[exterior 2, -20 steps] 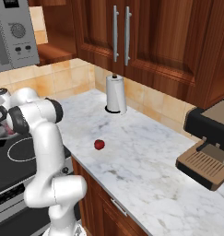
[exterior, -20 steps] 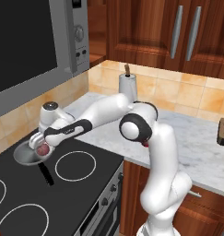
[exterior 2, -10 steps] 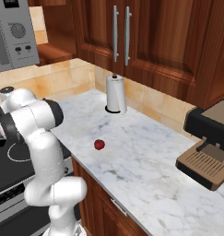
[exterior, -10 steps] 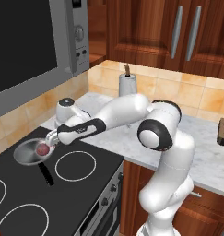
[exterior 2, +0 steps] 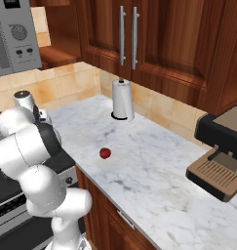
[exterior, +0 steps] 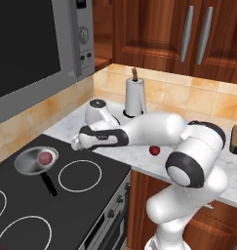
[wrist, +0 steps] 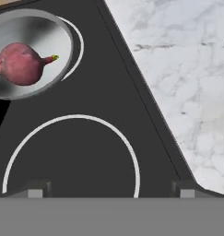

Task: Place the pan on the rear right burner on the stove. Then place the tomato and the onion in the pan and turn on the rear right burner.

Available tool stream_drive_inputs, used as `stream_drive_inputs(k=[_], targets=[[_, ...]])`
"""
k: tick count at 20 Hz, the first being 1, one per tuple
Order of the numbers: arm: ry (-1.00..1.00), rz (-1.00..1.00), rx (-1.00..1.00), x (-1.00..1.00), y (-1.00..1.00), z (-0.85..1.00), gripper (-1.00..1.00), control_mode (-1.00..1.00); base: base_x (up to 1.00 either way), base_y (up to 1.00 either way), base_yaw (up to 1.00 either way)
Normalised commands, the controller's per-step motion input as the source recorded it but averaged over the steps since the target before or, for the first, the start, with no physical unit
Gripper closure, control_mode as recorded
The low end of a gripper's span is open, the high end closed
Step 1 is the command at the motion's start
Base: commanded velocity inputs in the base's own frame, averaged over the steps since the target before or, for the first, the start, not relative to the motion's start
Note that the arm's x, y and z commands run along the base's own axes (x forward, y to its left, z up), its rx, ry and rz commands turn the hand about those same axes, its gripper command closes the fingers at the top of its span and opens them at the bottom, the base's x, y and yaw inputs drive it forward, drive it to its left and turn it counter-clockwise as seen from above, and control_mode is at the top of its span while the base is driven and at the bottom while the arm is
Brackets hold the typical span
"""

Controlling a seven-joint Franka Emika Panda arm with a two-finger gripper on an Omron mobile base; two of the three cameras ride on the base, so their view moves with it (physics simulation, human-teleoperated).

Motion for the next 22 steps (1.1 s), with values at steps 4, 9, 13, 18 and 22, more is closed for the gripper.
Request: stream_drive_inputs(k=[4,9,13,18,22], targets=[[0.16,-0.13,0.00,-0.02,-0.55,0.38,-1.00,-1.00,0.00,0.00,0.00],[0.19,-0.17,-0.02,-0.06,-0.52,0.28,-1.00,-1.00,0.00,0.00,0.00],[0.17,-0.18,-0.05,-0.03,-0.58,0.20,-1.00,-1.00,0.00,0.00,0.00],[0.08,-0.15,-0.08,-0.01,-0.60,0.00,-1.00,-1.00,0.00,0.00,0.00],[0.02,-0.12,-0.08,-0.06,-0.56,0.00,-1.00,-1.00,0.00,0.00,0.00]])
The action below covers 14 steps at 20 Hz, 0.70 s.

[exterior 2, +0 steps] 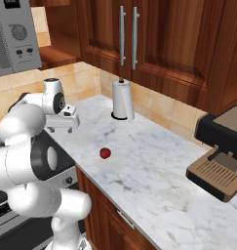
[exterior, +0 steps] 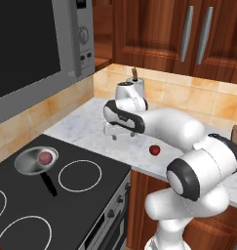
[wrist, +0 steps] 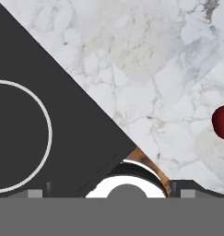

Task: Place the pan on the rear right burner on the stove. Then place the tomato and the onion in the pan and turn on the rear right burner.

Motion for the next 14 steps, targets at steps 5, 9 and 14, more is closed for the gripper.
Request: stream_drive_inputs(k=[5,9,14], targets=[[0.00,-0.09,-0.04,-0.19,-0.54,-0.01,-1.00,-1.00,0.00,0.00,0.00],[0.00,-0.08,0.00,-0.08,-0.57,0.00,-1.00,-1.00,0.00,0.00,0.00],[0.00,-0.06,0.00,0.00,-0.53,-0.04,-1.00,-1.00,0.00,0.00,0.00]])
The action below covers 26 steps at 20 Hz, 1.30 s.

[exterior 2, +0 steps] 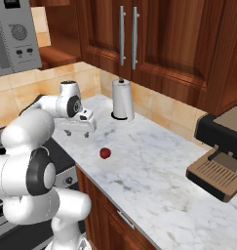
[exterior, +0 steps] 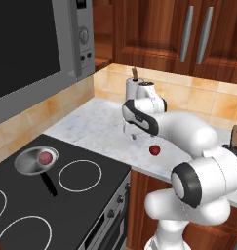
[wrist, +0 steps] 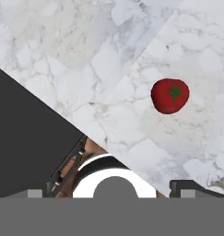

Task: Place the pan on the rear right burner on the stove. Then place the tomato and the onion in the pan and turn on the rear right burner.

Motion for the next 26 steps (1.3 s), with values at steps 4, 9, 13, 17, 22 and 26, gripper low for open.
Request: stream_drive_inputs(k=[4,9,13,17,22,26], targets=[[0.00,-0.05,0.00,0.00,-0.44,-0.14,-1.00,-1.00,0.00,0.00,0.00],[0.00,-0.05,0.00,0.00,-0.33,-0.13,-1.00,-1.00,0.00,0.00,0.00],[0.00,-0.01,0.00,0.07,-0.19,-0.21,-1.00,-1.00,0.00,0.00,0.00],[0.00,0.00,0.00,0.12,-0.21,-0.22,-1.00,-1.00,0.00,0.00,0.00],[0.00,-0.01,0.00,0.06,-0.19,-0.19,-1.00,-1.00,0.00,0.00,0.00],[0.00,0.00,0.00,0.10,-0.16,-0.17,-1.00,-1.00,0.00,0.00,0.00]])
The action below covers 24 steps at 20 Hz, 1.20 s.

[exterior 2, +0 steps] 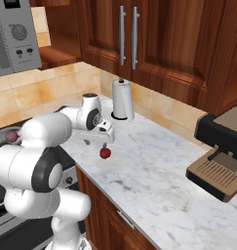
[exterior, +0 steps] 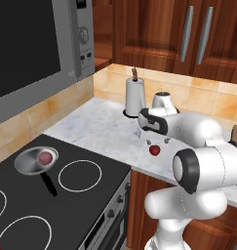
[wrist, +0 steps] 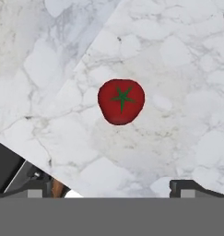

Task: Place the pan on the rear right burner on the stove. Then place the tomato and the onion in the pan and turn on the rear right burner.

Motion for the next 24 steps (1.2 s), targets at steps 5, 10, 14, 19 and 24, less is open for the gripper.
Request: stream_drive_inputs(k=[5,10,14,19,24], targets=[[0.00,0.00,0.00,0.10,-0.13,-0.14,-1.00,-1.00,0.00,0.00,0.00],[0.00,0.00,0.00,0.11,-0.02,-0.15,-1.00,-1.00,0.00,0.00,0.00],[0.00,0.00,0.00,0.12,0.00,-0.12,-1.00,-1.00,0.00,0.00,0.00],[0.00,0.00,0.00,0.13,0.00,-0.15,-1.00,-1.00,0.00,0.00,0.00],[0.00,0.00,0.00,0.13,-0.05,-0.18,-1.00,-1.00,0.00,0.00,0.00]])
